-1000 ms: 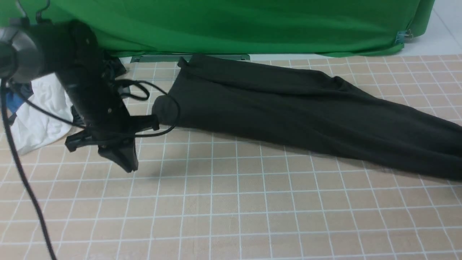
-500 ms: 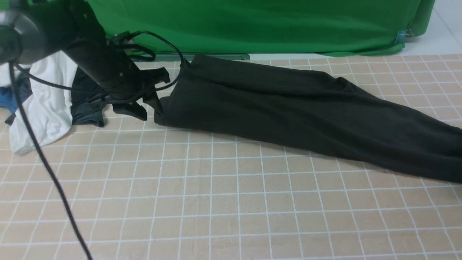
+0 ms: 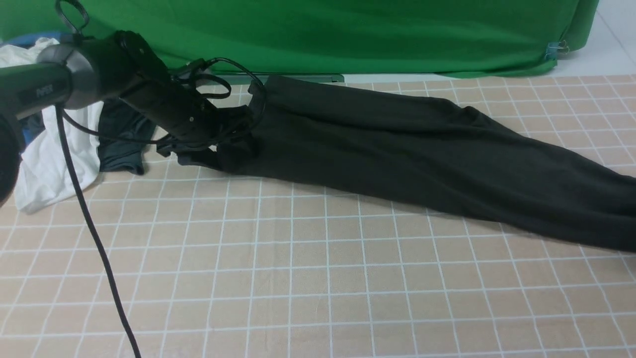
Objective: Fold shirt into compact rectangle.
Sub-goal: 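Fold the right end of the dark garment over onto its left end with the right gripper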
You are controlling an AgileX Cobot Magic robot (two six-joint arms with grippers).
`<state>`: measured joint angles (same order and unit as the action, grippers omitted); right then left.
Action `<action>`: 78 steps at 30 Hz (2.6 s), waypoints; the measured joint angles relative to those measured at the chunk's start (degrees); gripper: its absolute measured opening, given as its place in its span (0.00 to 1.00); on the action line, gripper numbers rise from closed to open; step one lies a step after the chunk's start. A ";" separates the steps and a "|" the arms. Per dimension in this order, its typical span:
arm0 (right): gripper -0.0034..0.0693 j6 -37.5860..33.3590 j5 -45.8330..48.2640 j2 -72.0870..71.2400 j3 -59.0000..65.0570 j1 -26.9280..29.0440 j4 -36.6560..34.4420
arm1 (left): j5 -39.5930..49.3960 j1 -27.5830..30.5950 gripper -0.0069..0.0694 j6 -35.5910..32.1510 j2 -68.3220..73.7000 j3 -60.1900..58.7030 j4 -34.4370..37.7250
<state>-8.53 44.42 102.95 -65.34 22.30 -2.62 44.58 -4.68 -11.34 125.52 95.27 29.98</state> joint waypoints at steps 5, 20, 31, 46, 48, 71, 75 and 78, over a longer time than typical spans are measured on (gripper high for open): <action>0.16 0.00 0.13 0.00 0.00 -0.04 0.00 | -0.72 0.12 0.36 -0.40 0.74 0.07 0.79; 0.16 1.88 5.76 -0.56 3.83 -1.83 -0.13 | 21.41 0.38 0.17 5.78 -5.64 -4.65 -5.95; 0.16 3.43 8.28 -13.62 12.21 -1.83 4.24 | 19.11 0.38 0.17 11.34 -29.69 -37.03 -11.57; 0.16 4.96 7.73 -15.34 16.57 -1.88 6.11 | 14.08 0.38 0.26 21.81 -39.82 -49.37 -19.33; 0.16 4.96 7.63 -15.34 16.57 -1.88 6.32 | 16.29 0.38 0.32 22.83 -39.82 -46.61 -21.20; 0.16 5.98 5.98 -15.34 16.57 -1.88 6.68 | -2.16 0.49 0.11 17.85 -20.62 -32.54 -11.67; 0.16 5.98 5.98 -15.34 16.57 -1.88 6.75 | -9.90 0.49 0.11 18.19 -19.37 -28.48 -11.20; 0.16 6.01 5.98 -15.34 16.57 -1.88 7.11 | -12.80 0.49 0.11 18.31 -18.70 -25.37 -10.94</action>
<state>-2.52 50.40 87.61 -48.77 20.42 4.49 31.78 -4.20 6.96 106.82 69.90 19.05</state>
